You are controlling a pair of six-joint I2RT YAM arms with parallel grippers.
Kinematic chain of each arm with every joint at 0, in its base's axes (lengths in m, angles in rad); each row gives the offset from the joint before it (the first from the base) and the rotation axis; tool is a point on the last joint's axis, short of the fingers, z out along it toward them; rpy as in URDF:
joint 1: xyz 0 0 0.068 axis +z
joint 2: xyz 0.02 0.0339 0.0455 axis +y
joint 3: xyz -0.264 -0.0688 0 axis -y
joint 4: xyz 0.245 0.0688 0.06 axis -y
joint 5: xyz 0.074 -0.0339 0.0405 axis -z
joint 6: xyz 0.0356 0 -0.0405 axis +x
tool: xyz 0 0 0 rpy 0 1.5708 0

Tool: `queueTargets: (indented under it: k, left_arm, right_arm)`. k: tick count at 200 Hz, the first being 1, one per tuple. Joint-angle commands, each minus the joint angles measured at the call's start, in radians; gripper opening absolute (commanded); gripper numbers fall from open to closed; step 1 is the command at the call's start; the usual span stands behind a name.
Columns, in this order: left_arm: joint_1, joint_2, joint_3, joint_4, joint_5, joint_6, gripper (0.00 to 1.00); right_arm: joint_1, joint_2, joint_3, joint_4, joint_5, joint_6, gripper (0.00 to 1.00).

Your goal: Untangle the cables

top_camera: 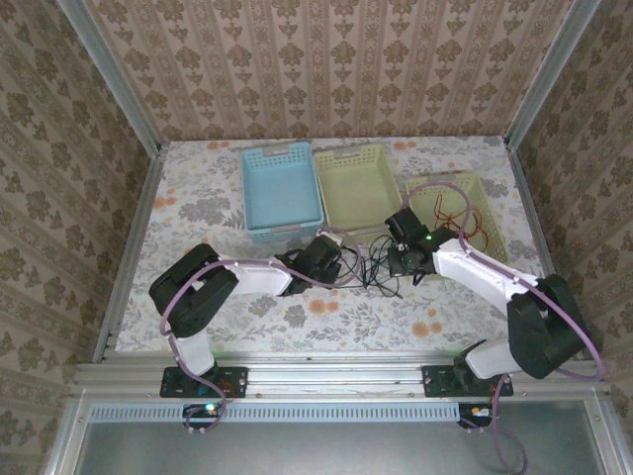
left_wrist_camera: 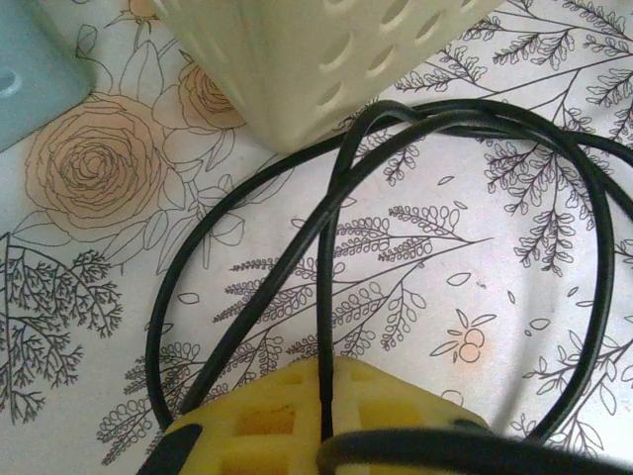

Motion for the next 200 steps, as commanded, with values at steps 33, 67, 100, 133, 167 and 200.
queueTargets:
  k: [33,67,100,133,167,200]
  left_arm:
    - [0.048,-0.048,-0.132,-0.110,-0.079,-0.093,0.00]
    - [0.051,-0.126,-0.181,-0.049,0.014,-0.039,0.00]
    - [0.055,-0.254,-0.217,0.069,0.300,0.072,0.65]
    - [0.058,-0.245,-0.129,-0.029,0.549,0.157,0.91]
    - [0.046,-0.182,-0.065,-0.070,0.666,0.177,1.00]
    - [0.034,-0.122,-0.014,-0.025,0.659,0.161,1.00]
  right_arm:
    - [-0.013,-0.133,-0.081,0.116,0.052,0.016,0.00]
    - [-0.004,-0.155,-0.133,0.236,-0.187,-0.043,0.00]
    - [0.010,-0.129,-0.141,0.271,-0.292,-0.051,0.00]
    - [0.012,-0.109,-0.133,0.275,-0.298,-0.057,0.00]
    - [0.012,-0.101,-0.131,0.274,-0.299,-0.057,0.00]
    - [0.012,-0.107,-0.137,0.265,-0.286,-0.055,0.00]
